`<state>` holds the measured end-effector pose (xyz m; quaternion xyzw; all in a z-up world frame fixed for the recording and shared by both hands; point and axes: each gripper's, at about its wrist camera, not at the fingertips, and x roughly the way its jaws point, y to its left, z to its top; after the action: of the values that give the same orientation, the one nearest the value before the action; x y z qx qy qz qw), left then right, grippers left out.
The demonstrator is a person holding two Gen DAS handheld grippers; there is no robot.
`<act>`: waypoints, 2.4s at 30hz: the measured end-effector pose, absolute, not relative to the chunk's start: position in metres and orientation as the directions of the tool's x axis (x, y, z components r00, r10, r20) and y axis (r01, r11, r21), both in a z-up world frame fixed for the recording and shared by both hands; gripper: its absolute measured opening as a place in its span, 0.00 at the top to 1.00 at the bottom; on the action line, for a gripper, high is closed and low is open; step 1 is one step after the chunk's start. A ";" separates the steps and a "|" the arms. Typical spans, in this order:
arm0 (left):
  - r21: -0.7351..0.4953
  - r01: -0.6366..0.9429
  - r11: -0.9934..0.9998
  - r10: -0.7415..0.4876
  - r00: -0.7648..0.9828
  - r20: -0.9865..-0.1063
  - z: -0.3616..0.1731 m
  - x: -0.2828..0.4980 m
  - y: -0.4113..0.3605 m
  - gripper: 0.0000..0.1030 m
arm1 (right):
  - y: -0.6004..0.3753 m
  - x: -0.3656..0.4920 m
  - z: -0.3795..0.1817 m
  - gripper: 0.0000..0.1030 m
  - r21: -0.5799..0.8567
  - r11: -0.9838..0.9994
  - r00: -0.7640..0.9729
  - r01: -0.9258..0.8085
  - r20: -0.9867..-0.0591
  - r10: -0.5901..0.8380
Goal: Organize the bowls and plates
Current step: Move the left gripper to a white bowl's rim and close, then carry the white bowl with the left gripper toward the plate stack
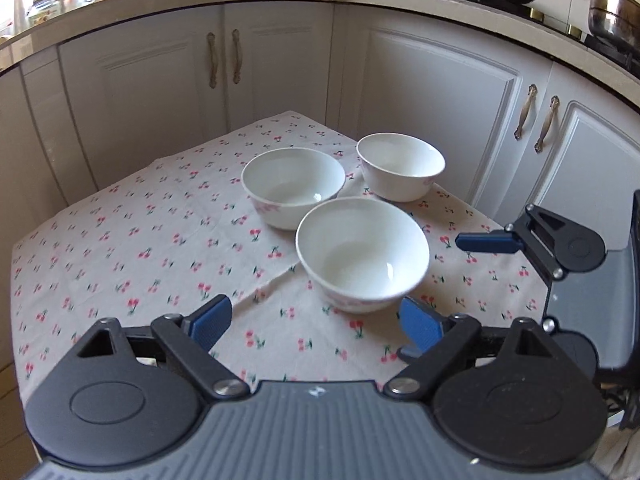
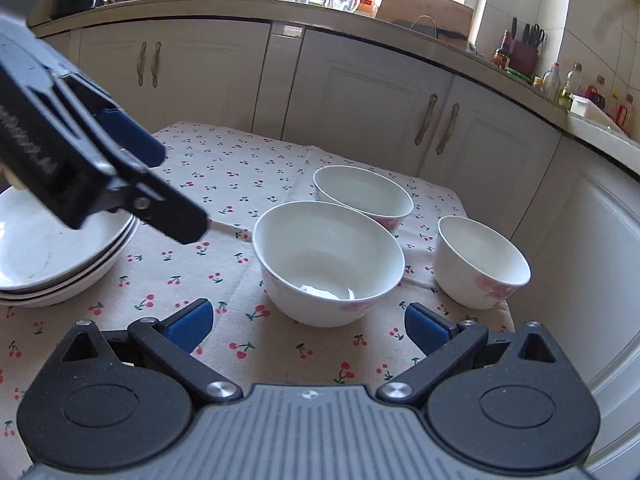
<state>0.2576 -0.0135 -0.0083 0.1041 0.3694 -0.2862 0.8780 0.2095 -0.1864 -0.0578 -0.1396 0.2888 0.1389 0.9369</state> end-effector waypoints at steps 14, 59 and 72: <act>-0.025 0.664 0.747 -0.425 0.449 -0.786 -0.037 0.330 -0.068 0.14 | -0.199 0.245 -0.074 0.00 -0.097 0.929 0.763 -0.358 -0.603 0.231; -0.103 0.676 0.730 -0.477 0.395 -0.785 -0.013 0.262 -0.062 0.31 | -0.196 0.182 -0.033 0.17 -0.091 0.872 0.716 -0.480 -0.616 0.330; -0.107 0.658 0.746 -0.473 0.409 -0.780 -0.021 0.217 -0.047 0.31 | -0.194 0.150 -0.037 0.17 -0.054 0.845 0.668 -0.532 -0.640 0.380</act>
<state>0.2174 -0.0468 -0.0215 0.1088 0.4245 -0.3397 0.8322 0.1495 -0.1940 -0.0371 -0.1189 0.3206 0.2518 0.9054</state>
